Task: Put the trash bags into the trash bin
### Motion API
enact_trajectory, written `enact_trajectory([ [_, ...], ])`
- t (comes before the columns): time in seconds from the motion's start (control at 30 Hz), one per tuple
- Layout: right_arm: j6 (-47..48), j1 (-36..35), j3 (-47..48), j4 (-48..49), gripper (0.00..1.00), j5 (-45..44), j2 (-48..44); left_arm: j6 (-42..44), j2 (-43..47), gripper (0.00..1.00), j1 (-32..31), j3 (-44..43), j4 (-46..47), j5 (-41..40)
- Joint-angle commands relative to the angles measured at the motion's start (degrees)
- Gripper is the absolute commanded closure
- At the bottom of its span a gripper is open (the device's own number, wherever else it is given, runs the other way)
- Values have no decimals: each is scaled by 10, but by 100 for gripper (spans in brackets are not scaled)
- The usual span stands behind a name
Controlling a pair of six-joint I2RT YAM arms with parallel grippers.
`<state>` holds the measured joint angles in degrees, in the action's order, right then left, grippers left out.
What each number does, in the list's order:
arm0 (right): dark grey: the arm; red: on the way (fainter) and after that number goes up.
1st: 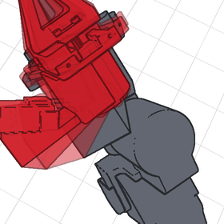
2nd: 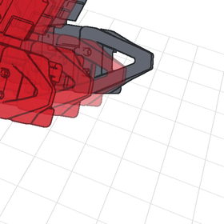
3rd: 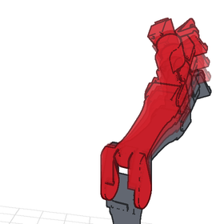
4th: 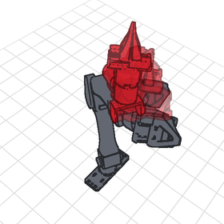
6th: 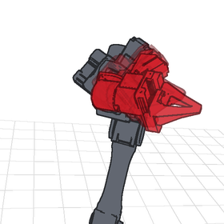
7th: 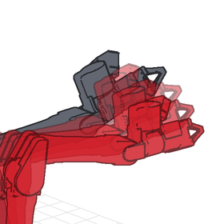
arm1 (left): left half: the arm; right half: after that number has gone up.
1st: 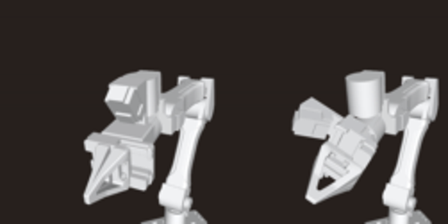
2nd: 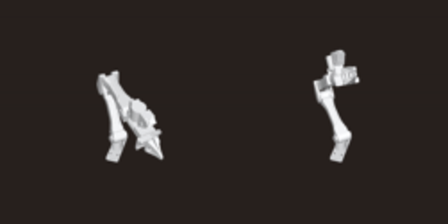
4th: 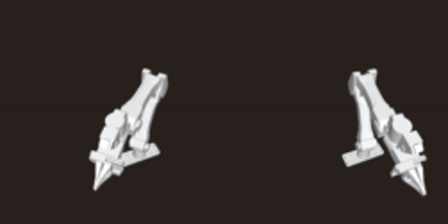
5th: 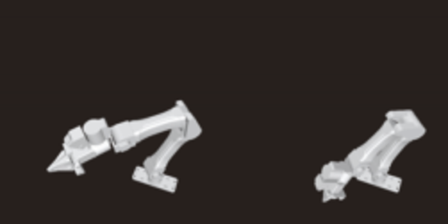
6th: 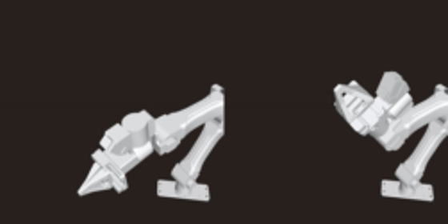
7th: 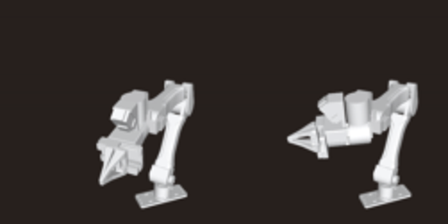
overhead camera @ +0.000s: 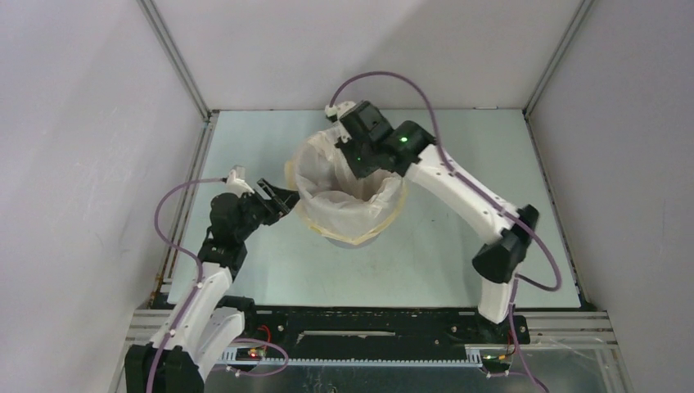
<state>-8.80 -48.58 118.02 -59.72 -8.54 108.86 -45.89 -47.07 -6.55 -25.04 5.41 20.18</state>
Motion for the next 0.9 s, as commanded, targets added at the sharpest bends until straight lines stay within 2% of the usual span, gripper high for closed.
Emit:
enact_trajectory([
  [0.0, 51, -16, 7, 37, 100, -38, -100, 37, 63, 24, -4, -1, -18, -9],
  [0.03, 64, -22, -16, 56, 97, -41, -118, 39, 81, 24, -5, -1, -25, -14],
  [0.07, 74, -27, -47, 79, 88, -47, -141, 41, 97, 24, -4, -1, -32, -19],
  [0.23, 87, -56, -203, 203, 33, -62, -262, 58, 183, 20, -4, 5, -50, -31],
  [0.33, 87, -58, -292, 258, 10, -56, -328, 74, 227, 12, -7, 6, -51, -23],
  [0.37, 87, -58, -321, 277, 2, -48, -353, 80, 244, 4, -9, 6, -50, -21],
  [0.4, 97, -58, -355, 297, 1, -38, -374, 86, 254, 1, -13, 6, -50, -19],
  [0.53, 91, -57, -477, 374, 0, -8, -458, 105, 255, 0, -41, 7, -50, -23],
  [0.67, 51, -57, -612, 476, 0, 13, -515, 121, 222, 0, -109, 16, -17, -51],
  [0.8, 16, -58, -699, 571, 0, 10, -540, 150, 204, 0, -171, 22, -6, -120],
  [0.87, 9, -57, -731, 631, 0, 13, -543, 160, 194, 0, -184, 36, 29, -127],
])
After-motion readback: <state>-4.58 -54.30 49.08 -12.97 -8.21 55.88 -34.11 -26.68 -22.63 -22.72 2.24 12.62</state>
